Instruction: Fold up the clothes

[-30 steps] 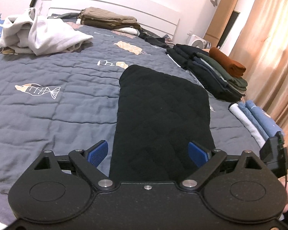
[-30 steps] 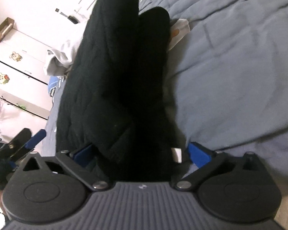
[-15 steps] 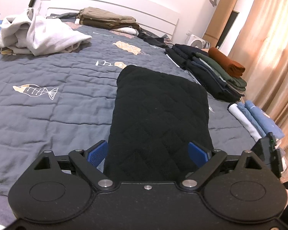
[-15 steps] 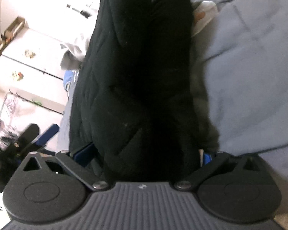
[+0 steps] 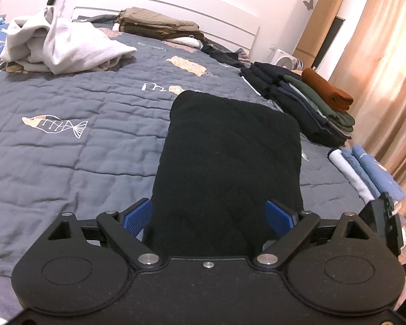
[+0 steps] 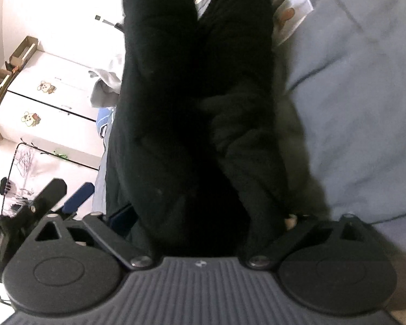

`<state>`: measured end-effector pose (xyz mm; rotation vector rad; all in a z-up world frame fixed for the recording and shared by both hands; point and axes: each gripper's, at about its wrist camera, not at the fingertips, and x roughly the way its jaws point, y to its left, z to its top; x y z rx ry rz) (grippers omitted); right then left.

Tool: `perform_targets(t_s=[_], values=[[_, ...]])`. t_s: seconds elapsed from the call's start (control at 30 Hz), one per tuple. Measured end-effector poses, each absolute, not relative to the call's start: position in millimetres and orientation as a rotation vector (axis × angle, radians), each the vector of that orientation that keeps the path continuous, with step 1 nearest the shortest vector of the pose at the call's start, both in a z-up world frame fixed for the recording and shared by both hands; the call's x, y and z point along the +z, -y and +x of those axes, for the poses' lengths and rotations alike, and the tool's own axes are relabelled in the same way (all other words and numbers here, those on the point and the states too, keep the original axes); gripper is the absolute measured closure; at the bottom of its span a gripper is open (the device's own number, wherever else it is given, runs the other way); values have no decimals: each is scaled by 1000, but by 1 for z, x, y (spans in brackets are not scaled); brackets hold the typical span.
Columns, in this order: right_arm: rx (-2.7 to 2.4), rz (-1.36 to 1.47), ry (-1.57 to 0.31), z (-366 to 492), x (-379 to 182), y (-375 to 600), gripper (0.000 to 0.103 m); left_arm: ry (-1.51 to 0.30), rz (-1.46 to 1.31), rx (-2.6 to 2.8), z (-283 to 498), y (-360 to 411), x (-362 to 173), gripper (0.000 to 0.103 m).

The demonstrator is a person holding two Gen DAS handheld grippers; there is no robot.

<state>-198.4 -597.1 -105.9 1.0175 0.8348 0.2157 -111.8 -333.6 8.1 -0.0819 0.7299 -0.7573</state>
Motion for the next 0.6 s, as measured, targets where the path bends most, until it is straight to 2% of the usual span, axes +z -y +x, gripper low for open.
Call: perform_targets(t_s=[0.07, 0.13, 0.2, 0.27, 0.37, 0.47, 0.6], values=[[203, 1009, -835, -198, -105, 595, 0, -738, -75, -749, -110, 335, 6, 13], [189, 982, -827, -202, -102, 593, 7, -745, -72, -740, -109, 335, 4, 13], [148, 950, -816, -209, -98, 594, 49, -744, -82, -734, -108, 333, 5, 13], [153, 1021, -789, -217, -101, 602, 60, -742, -99, -730, -106, 329, 7, 13], [171, 1102, -762, -225, -105, 615, 66, -747, -130, -777, -91, 324, 14, 13], [181, 1131, -765, -226, -110, 620, 67, -756, -146, -860, -62, 323, 21, 8], [193, 1146, -781, -227, -116, 624, 66, -852, -216, -968, -14, 335, 5, 8]])
